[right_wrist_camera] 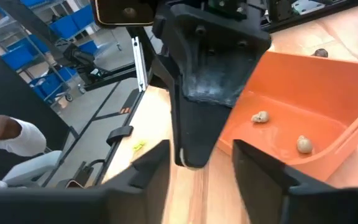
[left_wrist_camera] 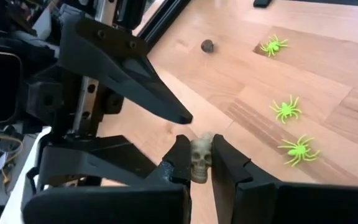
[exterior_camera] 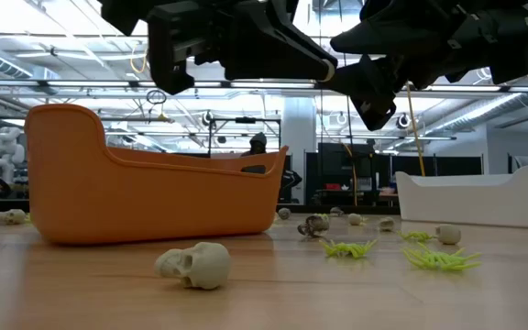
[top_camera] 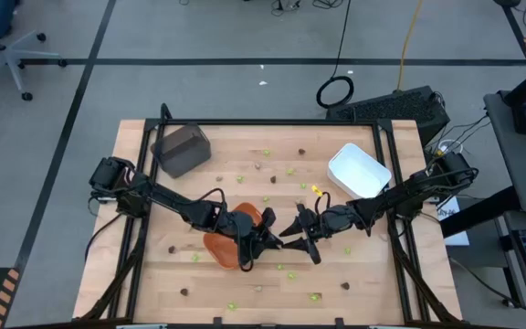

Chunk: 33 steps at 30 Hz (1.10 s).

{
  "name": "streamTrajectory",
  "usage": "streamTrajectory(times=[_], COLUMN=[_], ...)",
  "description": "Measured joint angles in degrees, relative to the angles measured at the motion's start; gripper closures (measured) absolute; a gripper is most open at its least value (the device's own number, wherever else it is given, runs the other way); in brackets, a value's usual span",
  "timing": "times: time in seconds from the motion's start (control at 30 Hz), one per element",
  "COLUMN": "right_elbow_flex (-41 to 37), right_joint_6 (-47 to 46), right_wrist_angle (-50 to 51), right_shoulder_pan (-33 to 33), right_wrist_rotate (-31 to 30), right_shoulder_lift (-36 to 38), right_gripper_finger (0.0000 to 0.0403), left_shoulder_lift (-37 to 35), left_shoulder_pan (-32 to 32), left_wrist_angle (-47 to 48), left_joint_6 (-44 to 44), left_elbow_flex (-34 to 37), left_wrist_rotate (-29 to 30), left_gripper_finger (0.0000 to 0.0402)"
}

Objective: Sort Halloween decoration
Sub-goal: Put the small white skull toy into the orange bin

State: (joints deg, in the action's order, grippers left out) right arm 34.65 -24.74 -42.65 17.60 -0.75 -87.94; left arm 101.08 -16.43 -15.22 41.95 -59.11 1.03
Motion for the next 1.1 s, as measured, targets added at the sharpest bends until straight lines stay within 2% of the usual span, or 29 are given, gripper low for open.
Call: streamTrajectory(times=[0.13,0.27,0.6,0.73,0.93,1.1], right_elbow_flex=[0.00,0.00,-0.11,-0.11,-0.11,-0.11], right_joint_6=[0.47,0.72,6.02,6.43,9.22,10.49], right_wrist_angle=[3.08,8.24,19.53,19.19,18.95,18.97], right_shoulder_pan=[-0.66,-0.93,-0.26,1.00,3.09,3.53], right_wrist_rotate=[0.24,-0.88,-8.15,-8.26,-9.70,-12.59], right_shoulder_lift=[0.25,1.37,1.22,1.22,1.22,1.22], right_gripper_finger=[0.0187,0.0167,0.0179,0.0181,0.0181,0.0181], left_shoulder_lift=[-0.36,-2.65,-6.35,-6.40,-6.40,-6.40], left_shoulder_pan=[-1.64,-2.94,-4.84,-5.46,-7.33,-7.70], left_wrist_angle=[1.24,7.40,21.00,25.74,30.53,32.35], left_joint_6=[-2.47,-7.70,-28.95,-35.31,-34.23,-37.01], left_elbow_flex=[0.00,0.02,0.02,0.02,0.02,0.08], left_wrist_rotate=[4.57,9.89,14.73,17.37,21.96,22.44], left_gripper_finger=[0.0381,0.0381,0.0381,0.0381,0.0381,0.0380])
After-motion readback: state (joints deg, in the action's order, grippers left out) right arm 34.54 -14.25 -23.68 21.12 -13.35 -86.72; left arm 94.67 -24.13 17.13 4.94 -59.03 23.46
